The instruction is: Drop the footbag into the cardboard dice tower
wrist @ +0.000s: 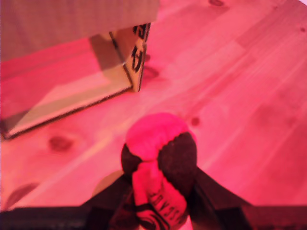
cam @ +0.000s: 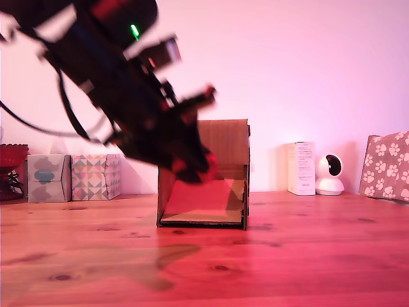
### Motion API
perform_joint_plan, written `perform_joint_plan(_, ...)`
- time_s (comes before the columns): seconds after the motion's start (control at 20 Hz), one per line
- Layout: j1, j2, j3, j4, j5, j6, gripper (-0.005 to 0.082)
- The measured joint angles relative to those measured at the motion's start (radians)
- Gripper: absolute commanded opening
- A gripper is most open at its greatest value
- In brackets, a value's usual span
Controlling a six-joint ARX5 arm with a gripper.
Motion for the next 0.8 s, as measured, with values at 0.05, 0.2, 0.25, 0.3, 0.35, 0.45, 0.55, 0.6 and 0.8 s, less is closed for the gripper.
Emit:
perform_joint_plan(0.05, 0.0, -0.039, 0.0, -0.006, 0.0, 0.0, 0.0195)
perform_joint_plan(0.2, 0.002, -0.167, 0.0, 0.003, -0.008, 0.001, 0.0195)
perform_joint_plan(0.25, 0.002, -0.201, 0.0, 0.021, -0.018, 0.012, 0.0196)
perform_joint_plan(0.3, 0.005, -0.224, 0.0, 0.046, -0.021, 0.026, 0.0198)
perform_joint_plan(0.35, 0.011, -0.23, 0.0, 0.091, -0.022, 0.029, 0.0198)
perform_joint_plan(0.45, 0.025, -0.224, 0.001, 0.171, -0.023, 0.064, 0.0198)
perform_joint_plan(0.55, 0.045, -0.212, 0.001, 0.249, -0.023, 0.081, 0.0198)
perform_joint_plan(0.6, 0.056, -0.208, 0.006, 0.253, -0.022, 0.082, 0.0198)
perform_joint_plan(0.8, 0.111, -0.101, 0.182, 0.142, 0.024, 0.091, 0.0198)
